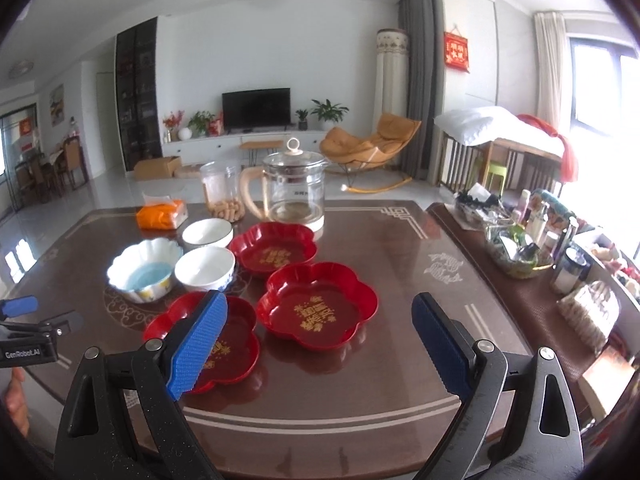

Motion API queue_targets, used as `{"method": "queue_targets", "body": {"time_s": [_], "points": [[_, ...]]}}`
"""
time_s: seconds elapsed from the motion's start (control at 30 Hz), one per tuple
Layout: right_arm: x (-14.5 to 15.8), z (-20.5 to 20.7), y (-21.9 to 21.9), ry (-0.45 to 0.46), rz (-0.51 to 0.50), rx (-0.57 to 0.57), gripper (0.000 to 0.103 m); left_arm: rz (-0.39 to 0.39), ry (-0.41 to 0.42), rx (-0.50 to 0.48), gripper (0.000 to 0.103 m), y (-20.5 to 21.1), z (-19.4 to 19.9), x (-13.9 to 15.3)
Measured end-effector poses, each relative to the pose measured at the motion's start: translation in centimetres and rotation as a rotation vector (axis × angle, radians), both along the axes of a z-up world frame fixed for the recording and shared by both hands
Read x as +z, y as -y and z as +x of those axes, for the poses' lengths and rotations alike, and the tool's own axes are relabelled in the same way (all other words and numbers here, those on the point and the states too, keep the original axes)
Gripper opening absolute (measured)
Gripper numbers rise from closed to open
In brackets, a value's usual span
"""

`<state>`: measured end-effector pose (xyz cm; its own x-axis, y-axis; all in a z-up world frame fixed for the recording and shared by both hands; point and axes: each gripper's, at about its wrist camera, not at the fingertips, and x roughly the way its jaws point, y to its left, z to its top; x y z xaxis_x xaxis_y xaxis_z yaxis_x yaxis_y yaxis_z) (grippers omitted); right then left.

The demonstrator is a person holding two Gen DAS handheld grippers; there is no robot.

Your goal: Organize plates and bowls

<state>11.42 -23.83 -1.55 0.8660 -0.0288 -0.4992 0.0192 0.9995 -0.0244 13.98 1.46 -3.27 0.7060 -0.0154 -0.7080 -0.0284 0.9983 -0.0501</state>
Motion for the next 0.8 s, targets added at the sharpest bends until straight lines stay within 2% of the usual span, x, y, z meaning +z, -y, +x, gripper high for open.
{"method": "queue_targets", "body": {"time_s": [0.17,0.33,0.5,0.67,0.8], "points": [[-1.1,0.7,-0.5,-0.078,0.065,0.044,0.095,-0.007,-0.021,-0.009,0.103,0.4,-0.1,-0.5],[-1.6,1.0,-1.2,-0.111,0.066,0.077,0.095,0.003,-0.043,-0.006,0.103,-0.1,0.6,-1.5],[-2.3,2.0,-1.2,-0.147,0.076,0.104,0.095,0.018,-0.078,-0.023,0.103,-0.6,2.9,-3.1],[-5.0,4.4,-2.3,-0.231,0.049,0.218,0.095,0.066,-0.122,-0.067,0.103,0.0,5.4,-5.9],[-7.4,6.2,-2.7,-0.331,0.072,0.274,0.095,0.054,-0.175,-0.095,0.103,0.2,6.4,-8.1]]}}
